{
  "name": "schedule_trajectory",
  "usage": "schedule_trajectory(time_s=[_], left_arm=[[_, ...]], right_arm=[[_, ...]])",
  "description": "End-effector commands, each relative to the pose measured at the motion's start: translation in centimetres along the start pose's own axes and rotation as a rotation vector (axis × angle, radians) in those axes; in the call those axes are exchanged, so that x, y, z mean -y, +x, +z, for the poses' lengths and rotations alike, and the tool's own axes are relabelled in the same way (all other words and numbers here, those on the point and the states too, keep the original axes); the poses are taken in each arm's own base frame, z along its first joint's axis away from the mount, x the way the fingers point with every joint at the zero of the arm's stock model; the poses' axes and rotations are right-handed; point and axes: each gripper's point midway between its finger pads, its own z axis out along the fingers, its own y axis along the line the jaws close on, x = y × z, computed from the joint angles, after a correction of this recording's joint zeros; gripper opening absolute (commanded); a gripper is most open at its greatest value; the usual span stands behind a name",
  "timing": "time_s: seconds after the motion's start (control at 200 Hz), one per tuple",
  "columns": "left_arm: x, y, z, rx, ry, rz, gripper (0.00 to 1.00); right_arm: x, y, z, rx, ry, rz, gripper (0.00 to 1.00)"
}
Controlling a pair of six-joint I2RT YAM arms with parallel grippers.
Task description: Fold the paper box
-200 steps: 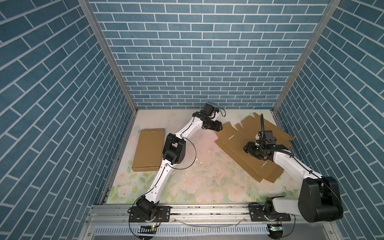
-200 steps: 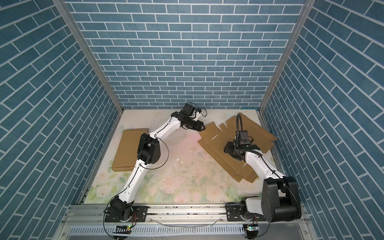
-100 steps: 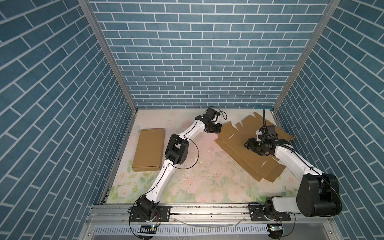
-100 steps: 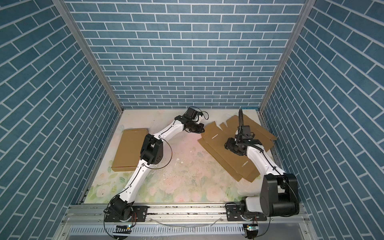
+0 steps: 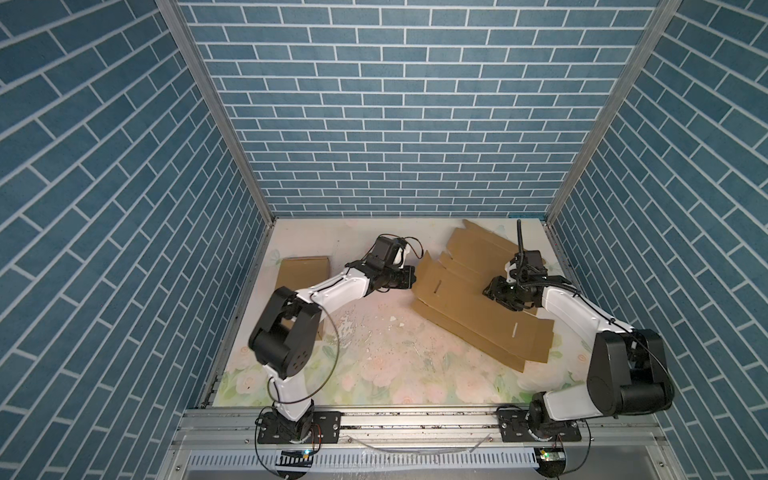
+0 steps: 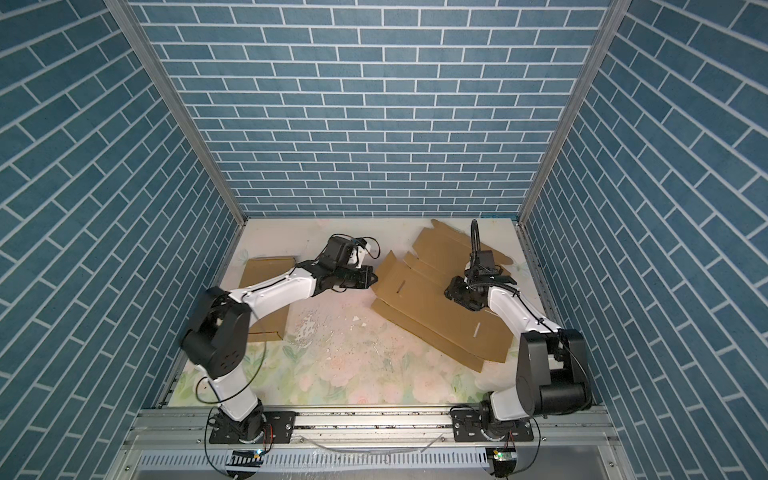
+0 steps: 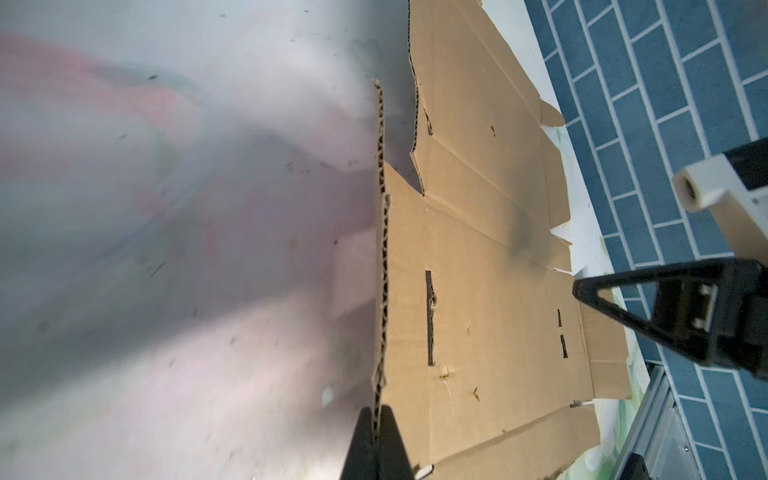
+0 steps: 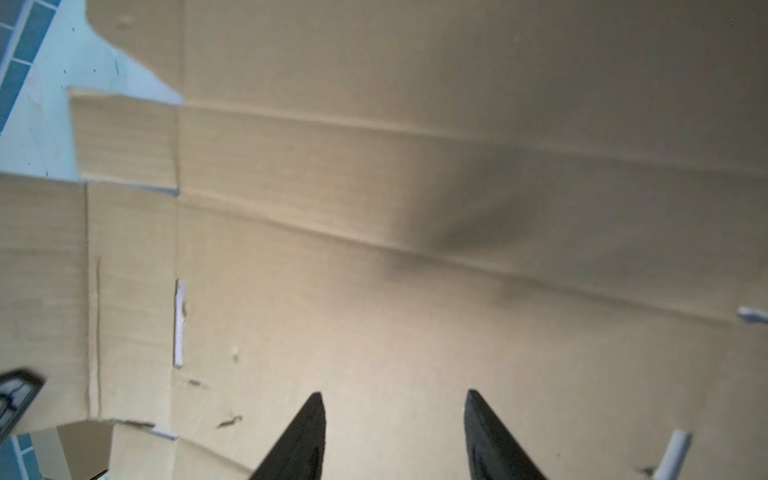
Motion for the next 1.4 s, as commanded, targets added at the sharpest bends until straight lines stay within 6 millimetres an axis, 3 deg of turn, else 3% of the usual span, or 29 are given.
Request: schedule_trajectory(time_s=[0.0, 0.215, 0.46, 0.515, 0.62, 0.725, 0.805, 0.955, 1.07, 1.15, 1.265, 1.395], left_arm=[[-2.8, 1.7, -2.5, 0.097, -0.09, -0.081, 0.0], [-7.1, 6.8, -7.0, 0.221, -0.211, -0.222, 0.0], [-7.2, 9.2, -7.1, 0.107, -0.225, -0.199, 0.01], [-7.2, 9.5, -7.4, 0.093, -0.234, -0.205, 0.06], [-7.2, 10.2, -8.5, 0.089, -0.244, -0.222, 0.3], [-7.4, 10.4, -10.2, 0.069, -0.288, -0.189, 0.43], [-7.4, 10.2, -11.3, 0.021, -0.335, -0.134, 0.49], [-5.4, 6.9, -12.1, -0.035, -0.327, 0.021, 0.54], [-3.5, 4.5, -10.2, -0.05, -0.252, 0.107, 0.55], [-3.0, 3.5, -8.3, -0.077, -0.216, 0.141, 0.55], [-4.9, 2.5, -6.7, -0.123, -0.263, 0.131, 0.57], [-7.3, 2.1, -6.4, -0.148, -0.272, 0.055, 0.63]], right_arm=[[-3.1, -1.3, 0.1, 0.01, -0.024, -0.041, 0.54], [-5.9, -1.1, 2.5, -0.055, -0.018, -0.109, 0.53], [-5.6, -0.3, 4.1, -0.097, 0.006, -0.113, 0.54], [-5.2, -0.5, 3.7, -0.093, 0.023, -0.121, 0.55], [-3.6, -1.0, 2.0, -0.063, 0.063, -0.106, 0.58], [-0.9, -1.1, 0.2, -0.035, 0.096, -0.053, 0.61], [1.2, -1.0, -1.1, -0.024, 0.149, -0.048, 0.65], [5.0, 0.6, -3.3, -0.068, 0.268, -0.05, 0.74], [7.4, 2.6, -4.4, -0.096, 0.298, -0.017, 0.79], [8.5, 4.5, -3.9, -0.164, 0.282, 0.011, 0.81], [9.5, 7.1, -2.9, -0.232, 0.28, 0.04, 0.81], [9.9, 8.1, -1.8, -0.24, 0.262, 0.072, 0.78]])
